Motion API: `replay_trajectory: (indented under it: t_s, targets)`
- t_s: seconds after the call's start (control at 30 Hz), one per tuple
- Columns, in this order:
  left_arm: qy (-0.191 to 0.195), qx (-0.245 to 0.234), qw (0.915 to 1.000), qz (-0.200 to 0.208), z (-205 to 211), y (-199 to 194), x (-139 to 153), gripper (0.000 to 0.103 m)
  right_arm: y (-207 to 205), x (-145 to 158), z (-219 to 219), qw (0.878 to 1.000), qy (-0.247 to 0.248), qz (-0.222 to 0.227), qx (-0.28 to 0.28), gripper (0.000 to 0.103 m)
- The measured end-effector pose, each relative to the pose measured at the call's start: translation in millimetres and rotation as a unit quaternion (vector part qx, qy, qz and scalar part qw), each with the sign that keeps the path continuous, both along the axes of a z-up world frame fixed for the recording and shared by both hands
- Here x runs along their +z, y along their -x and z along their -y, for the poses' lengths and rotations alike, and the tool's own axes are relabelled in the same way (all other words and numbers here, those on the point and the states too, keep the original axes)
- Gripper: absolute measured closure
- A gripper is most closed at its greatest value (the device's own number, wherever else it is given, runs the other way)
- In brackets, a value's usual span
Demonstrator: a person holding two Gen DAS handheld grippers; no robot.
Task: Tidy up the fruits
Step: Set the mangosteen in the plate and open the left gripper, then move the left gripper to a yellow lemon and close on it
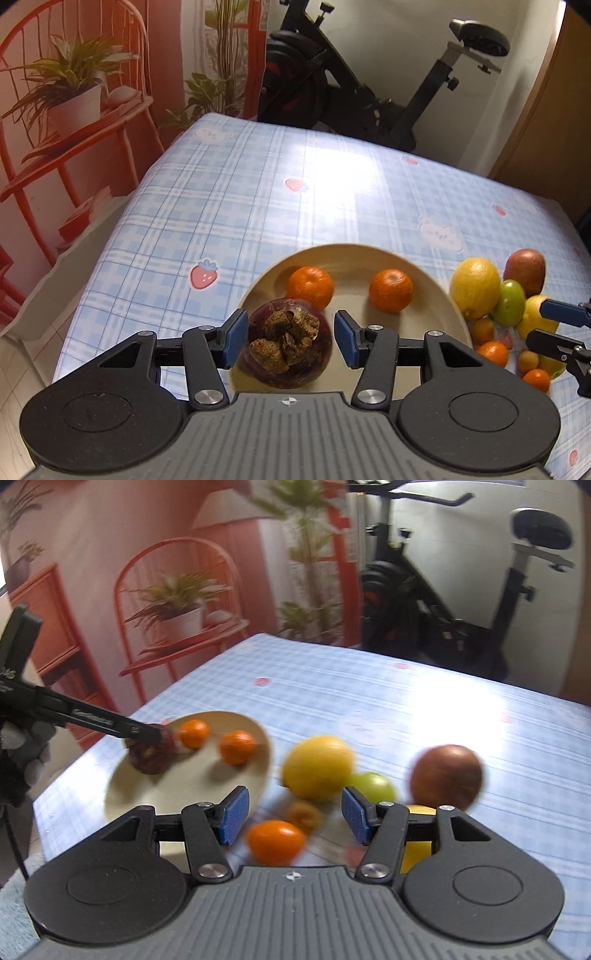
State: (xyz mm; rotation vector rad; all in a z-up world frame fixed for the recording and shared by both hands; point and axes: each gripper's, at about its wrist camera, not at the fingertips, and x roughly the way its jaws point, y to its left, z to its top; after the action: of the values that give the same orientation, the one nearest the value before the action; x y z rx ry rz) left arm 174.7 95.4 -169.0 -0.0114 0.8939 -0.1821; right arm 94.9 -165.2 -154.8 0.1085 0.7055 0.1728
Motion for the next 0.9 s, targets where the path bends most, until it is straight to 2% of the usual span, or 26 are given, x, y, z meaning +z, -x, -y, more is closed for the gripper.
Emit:
replay_trajectory:
  t_s: [0.27, 0.4, 0.5, 0.67, 0.9]
  targets:
    - [-0.036, 0.001, 0.9977, 0.058, 36.9, 6.7, 25.5, 0.049, 18.4, -3.2, 45.2, 0.999, -0.001, -0.007, -0.053, 0.044]
    - [-0.032, -0.004, 0.9972, 0.067, 57.1, 6.1, 32.4, 0.049, 26.0, -4.9, 55.9, 0.998, -0.003, -0.007, -0.06, 0.044]
    - [-0.018, -0.031, 0.9971, 0.068, 77.3, 4.8, 35.3, 0.049, 29.8, -9.1, 64.7, 0.998, -0.009, -0.012, -0.067, 0.044]
    - [0.043, -0.08, 0.9952, 0.036, 119.1, -3.3, 31.4, 0.049, 32.6, -17.6, 76.3, 0.996, -0.03, -0.02, -0.077, 0.044]
    - [0.107, -0.145, 0.983, -0.037, 173.8, -16.8, 5.4, 0.049, 28.8, -26.0, 80.7, 0.995, -0.055, -0.031, -0.071, 0.038]
